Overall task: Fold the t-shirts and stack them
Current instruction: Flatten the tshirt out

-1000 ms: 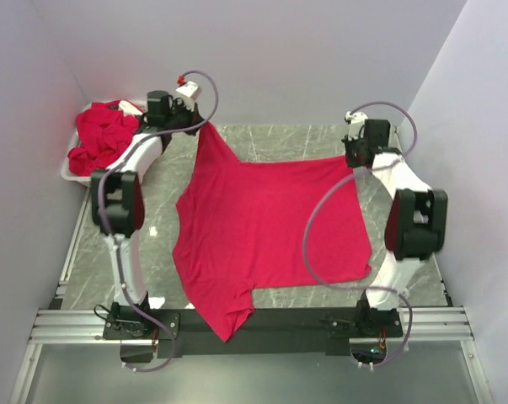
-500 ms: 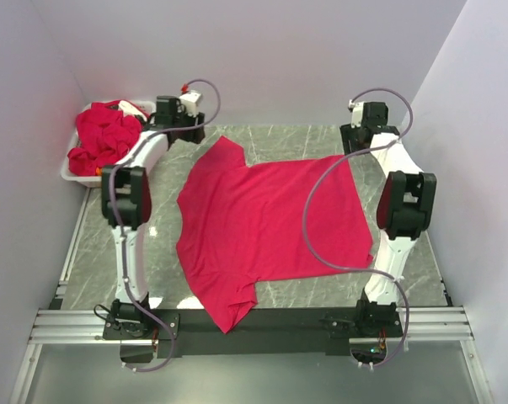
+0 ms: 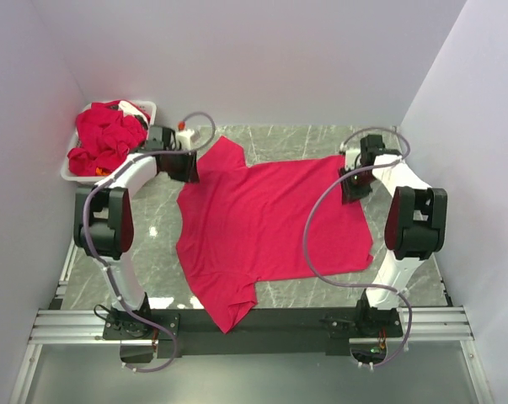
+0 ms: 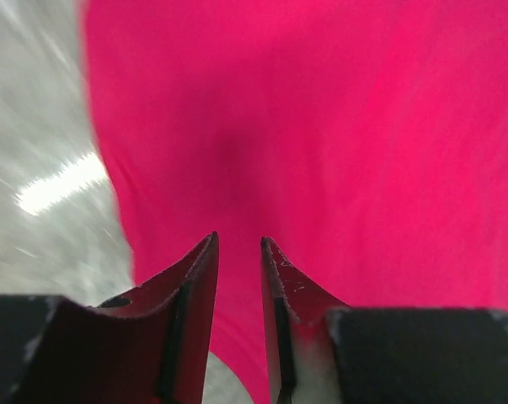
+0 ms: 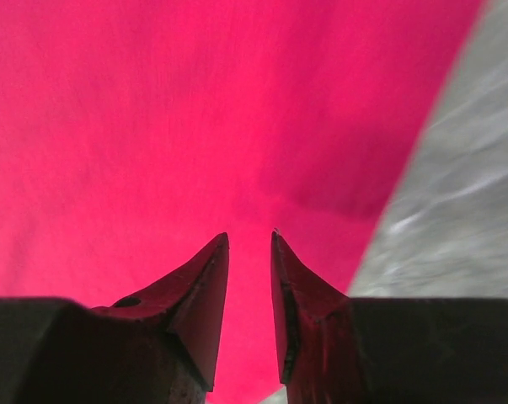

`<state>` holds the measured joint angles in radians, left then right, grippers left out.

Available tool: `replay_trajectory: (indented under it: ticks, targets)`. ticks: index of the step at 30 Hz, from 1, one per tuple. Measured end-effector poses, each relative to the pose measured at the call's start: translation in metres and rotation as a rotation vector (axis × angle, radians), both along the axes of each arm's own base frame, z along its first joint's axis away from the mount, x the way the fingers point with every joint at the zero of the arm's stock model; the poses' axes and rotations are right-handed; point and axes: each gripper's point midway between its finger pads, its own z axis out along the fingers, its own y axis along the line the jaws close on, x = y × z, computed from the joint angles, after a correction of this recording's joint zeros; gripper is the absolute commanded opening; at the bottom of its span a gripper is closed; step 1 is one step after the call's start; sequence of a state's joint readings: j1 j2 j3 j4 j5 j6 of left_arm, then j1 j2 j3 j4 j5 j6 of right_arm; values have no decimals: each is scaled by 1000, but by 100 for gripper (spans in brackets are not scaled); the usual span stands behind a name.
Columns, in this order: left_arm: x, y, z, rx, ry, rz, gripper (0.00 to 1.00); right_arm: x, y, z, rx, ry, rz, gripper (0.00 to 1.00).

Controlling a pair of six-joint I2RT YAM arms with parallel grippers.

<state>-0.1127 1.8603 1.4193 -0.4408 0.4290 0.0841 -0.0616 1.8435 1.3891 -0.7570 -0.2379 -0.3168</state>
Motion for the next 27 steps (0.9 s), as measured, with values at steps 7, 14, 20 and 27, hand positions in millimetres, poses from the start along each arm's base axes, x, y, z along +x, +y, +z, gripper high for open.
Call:
replay_trajectory:
  ticks: [7,14,20,27]
  targets:
    - [-39,10,-62,60,222,20,29,-42,1,-40,-8,163,21,31]
    - [-62,35,-86,140,309,63,25,-68,10,-54,-48,231,95,31]
    - [-90,67,-87,204,354,73,26,-115,29,-54,-69,319,247,35]
    - [-71,66,-40,222,295,-7,48,-140,44,-34,59,405,331,44]
